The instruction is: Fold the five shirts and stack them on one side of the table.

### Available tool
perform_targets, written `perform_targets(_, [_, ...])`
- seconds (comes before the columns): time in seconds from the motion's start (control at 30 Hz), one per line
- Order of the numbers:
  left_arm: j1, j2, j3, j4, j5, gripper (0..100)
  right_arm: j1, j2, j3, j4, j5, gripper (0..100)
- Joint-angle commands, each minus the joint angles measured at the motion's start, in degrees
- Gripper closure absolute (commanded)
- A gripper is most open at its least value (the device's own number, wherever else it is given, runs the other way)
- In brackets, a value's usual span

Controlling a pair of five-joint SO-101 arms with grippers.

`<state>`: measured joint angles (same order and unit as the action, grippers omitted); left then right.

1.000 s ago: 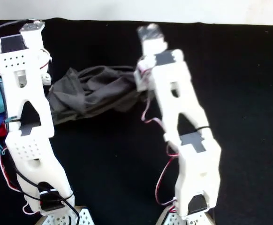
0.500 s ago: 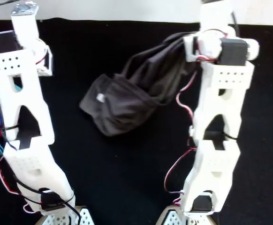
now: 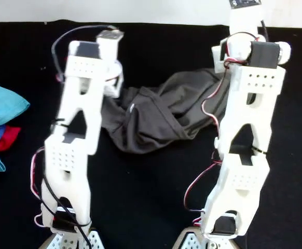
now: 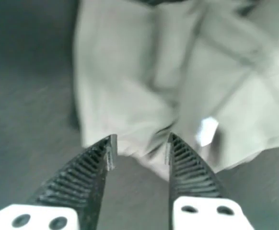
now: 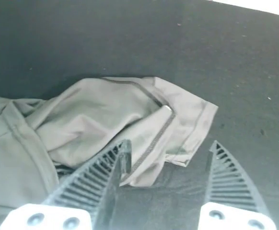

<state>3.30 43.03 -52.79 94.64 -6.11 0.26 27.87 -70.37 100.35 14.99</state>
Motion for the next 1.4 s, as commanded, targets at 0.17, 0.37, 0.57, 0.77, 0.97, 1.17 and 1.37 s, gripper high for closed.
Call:
perform_targets(0.17, [8.66, 0.31, -0.13, -8.09, 2.73, 82, 6.46, -4.97, 0.75, 0.75, 0.62, 74.6])
perform_targets(0.37, [8.84, 4.7, -0.48, -13.19, 2.64, 82, 6.73, -13.49, 0.75, 0.75, 0.62, 74.6])
perform_targets(0.57, [8.92, 8.84, -0.48, -13.27, 2.64, 83, 6.73, -16.57, 0.75, 0.75, 0.53, 74.6])
perform_targets(0.77, [8.66, 7.43, -4.0, -12.84, 2.81, 100, 6.64, -17.01, 5.85, 0.75, 0.44, 74.6])
perform_targets(0.97, [5.85, 2.59, -14.99, -6.07, 2.81, 99, 5.93, -17.01, 13.85, 0.75, -7.65, 74.6])
perform_targets(1.17, [-2.15, -2.33, -29.93, 0.79, 2.64, 99, -4.88, -17.1, 22.37, 0.75, -8.53, 74.6])
perform_targets(1.37, [-11.3, -2.95, -38.9, 0.53, 2.64, 99, -19.82, -16.4, 34.77, -0.4, -8.35, 74.6])
